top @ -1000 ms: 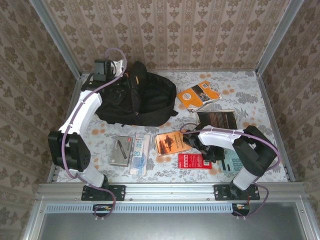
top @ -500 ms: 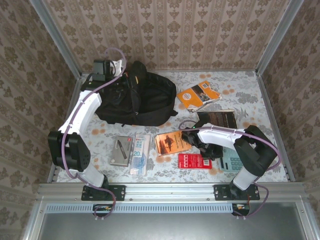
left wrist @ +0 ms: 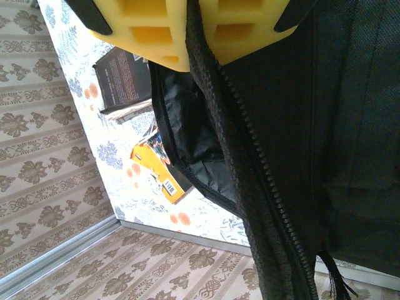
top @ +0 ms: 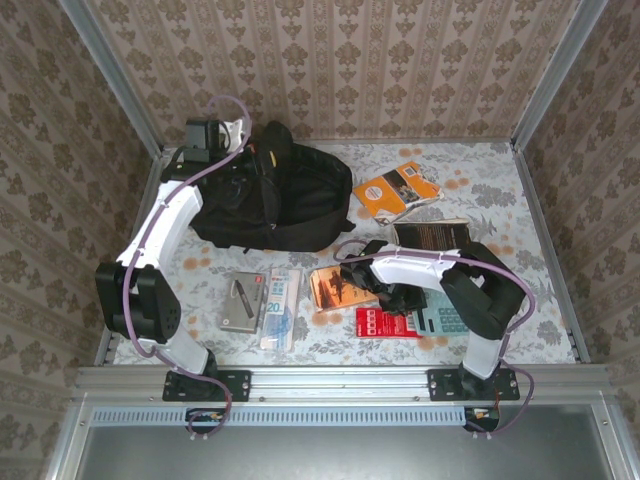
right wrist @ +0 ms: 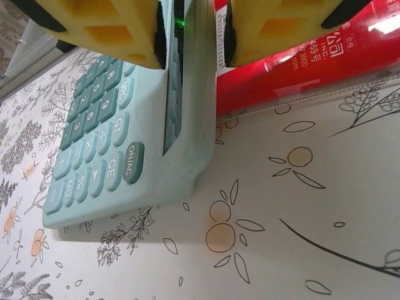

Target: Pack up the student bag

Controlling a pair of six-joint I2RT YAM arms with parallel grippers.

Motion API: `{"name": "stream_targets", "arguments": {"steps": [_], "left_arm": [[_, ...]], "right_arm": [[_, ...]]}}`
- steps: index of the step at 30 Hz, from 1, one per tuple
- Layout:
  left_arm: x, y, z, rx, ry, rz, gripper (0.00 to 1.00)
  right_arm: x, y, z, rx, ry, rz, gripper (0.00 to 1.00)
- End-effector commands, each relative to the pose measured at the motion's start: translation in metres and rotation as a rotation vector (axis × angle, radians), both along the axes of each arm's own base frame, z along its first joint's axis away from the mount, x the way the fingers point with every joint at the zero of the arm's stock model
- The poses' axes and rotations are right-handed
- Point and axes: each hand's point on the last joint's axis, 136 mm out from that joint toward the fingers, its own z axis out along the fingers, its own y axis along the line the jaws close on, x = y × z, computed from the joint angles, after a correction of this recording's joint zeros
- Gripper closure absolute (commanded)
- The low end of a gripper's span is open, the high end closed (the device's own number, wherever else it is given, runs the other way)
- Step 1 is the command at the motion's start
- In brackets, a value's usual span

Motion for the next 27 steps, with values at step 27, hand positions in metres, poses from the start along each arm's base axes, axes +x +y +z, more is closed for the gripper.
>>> {"name": "stream_targets", "arguments": {"steps": [27], "left_arm": [[-0.002,0.001,0.041,-0.080,-0.114,-0.027,0.93]], "right_arm": [[0.006,-0.010,0.052,-0.020,-0.103,0.024,0.92]]}}
